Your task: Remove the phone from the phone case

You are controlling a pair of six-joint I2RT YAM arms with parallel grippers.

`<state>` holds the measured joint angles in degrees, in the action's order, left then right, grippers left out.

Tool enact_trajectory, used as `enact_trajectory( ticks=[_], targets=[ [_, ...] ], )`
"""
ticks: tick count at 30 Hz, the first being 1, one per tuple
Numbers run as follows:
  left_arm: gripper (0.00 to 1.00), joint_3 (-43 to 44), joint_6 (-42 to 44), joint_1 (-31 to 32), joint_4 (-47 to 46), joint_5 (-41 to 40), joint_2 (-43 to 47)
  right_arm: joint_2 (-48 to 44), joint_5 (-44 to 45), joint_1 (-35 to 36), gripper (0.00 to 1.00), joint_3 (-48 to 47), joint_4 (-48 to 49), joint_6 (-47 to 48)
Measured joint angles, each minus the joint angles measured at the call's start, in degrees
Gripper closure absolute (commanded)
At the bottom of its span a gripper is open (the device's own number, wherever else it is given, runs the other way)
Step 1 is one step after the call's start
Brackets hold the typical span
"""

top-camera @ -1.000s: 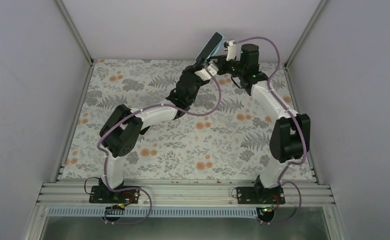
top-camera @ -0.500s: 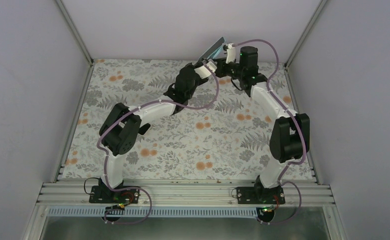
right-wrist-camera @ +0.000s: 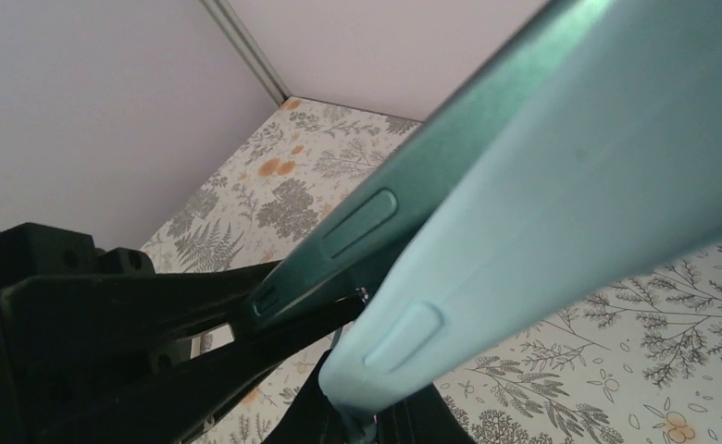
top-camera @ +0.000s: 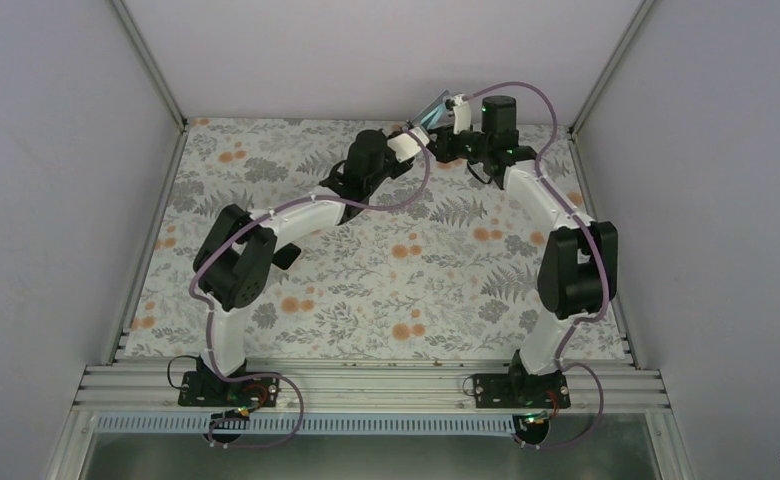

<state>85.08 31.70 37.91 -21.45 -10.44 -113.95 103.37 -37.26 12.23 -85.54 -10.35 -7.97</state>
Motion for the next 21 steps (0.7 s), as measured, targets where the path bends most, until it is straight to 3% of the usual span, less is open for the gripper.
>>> enact_trajectory(
  ticks=[16, 21],
  targets=[
    [0.98, -8.94, 1.53, -0.48, -3.02, 8.13, 5.38, -0.66, -14.01, -4.72, 0.97, 2.23, -6.86, 8.74],
    [0.98, -9.51, 2.58, -10.38, -2.40, 2.47, 8.85, 0.63, -7.13, -17.31, 0.97, 4.35, -13.25, 11.69]
  ],
)
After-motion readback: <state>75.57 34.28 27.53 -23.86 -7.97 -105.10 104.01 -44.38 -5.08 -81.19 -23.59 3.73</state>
